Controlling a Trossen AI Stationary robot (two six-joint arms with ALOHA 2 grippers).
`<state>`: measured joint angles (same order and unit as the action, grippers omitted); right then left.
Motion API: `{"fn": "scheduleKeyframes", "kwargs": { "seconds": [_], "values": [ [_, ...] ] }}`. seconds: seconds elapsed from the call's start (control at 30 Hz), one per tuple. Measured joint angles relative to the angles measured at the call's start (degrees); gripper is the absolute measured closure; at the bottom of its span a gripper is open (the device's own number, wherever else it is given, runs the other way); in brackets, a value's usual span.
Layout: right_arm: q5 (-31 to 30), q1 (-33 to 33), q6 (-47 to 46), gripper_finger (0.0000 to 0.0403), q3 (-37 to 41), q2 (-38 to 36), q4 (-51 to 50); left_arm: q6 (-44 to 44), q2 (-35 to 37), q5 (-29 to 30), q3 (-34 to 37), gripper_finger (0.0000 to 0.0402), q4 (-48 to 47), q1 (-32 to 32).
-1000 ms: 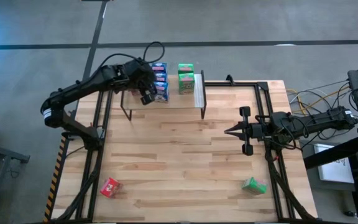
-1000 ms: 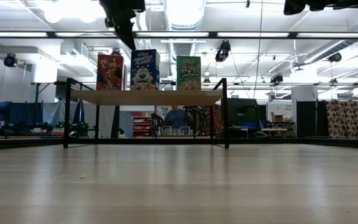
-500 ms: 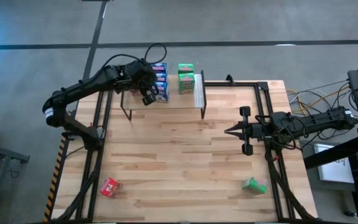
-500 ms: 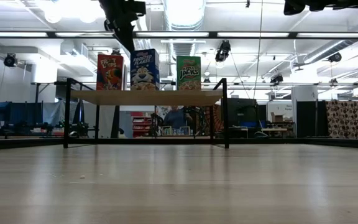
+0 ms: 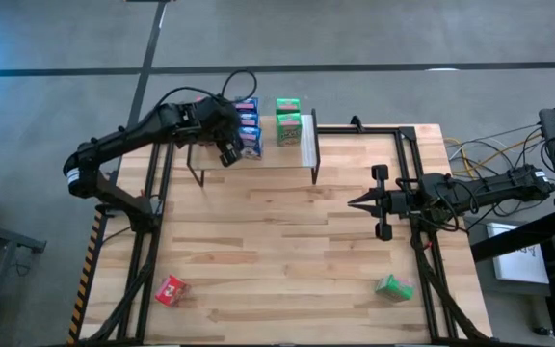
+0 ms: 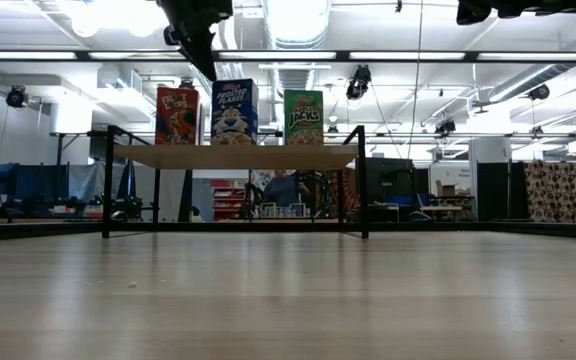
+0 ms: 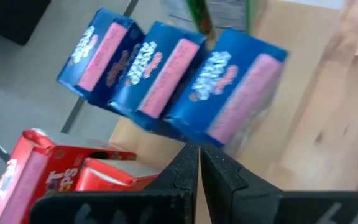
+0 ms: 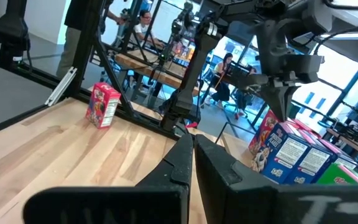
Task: Stack cereal on shelf
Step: Put the blue cereal box on the shelf aligned with the blue cereal boxes
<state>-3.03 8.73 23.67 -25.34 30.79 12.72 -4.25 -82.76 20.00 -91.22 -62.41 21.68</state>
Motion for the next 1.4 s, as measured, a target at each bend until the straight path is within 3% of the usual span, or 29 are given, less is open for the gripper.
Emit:
{"fn": "scheduleKeyframes", "kwargs": {
  "seconds": [0.3,0.47,0.67,0.93,1.1,1.4],
  "values": [
    [-9.56,-0.05,-6.23,0.0394,-0.06,1.7,3.36,1.17,1.57,0.67,0.48,0.0401,0.56,-9.13],
    [-10.56,-1.06,-14.11,0.0394,-2.81,5.41,3.44,2.79,6.16,5.68,5.22,0.0401,3.12,-15.64],
    [-10.53,-3.53,-19.82,0.0394,-8.48,14.09,0.81,4.85,14.46,10.16,16.16,0.0401,10.52,-20.68],
    [-10.03,-8.15,-20.64,0.0394,-19.44,25.58,-2.45,4.28,23.36,11.2,30.11,0.0401,20.99,-20.91],
    [-9.6,-11.61,-19.48,0.0394,-26.67,31.52,-7.14,2.13,26.3,13.33,35.0,0.0401,25.91,-20.89],
    [-0.23,-18.67,-17.98,0.0394,-36.15,42.13,-8.16,-4.89,27.65,17.28,40.08,0.0401,33.94,-20.57]
  ]
}}
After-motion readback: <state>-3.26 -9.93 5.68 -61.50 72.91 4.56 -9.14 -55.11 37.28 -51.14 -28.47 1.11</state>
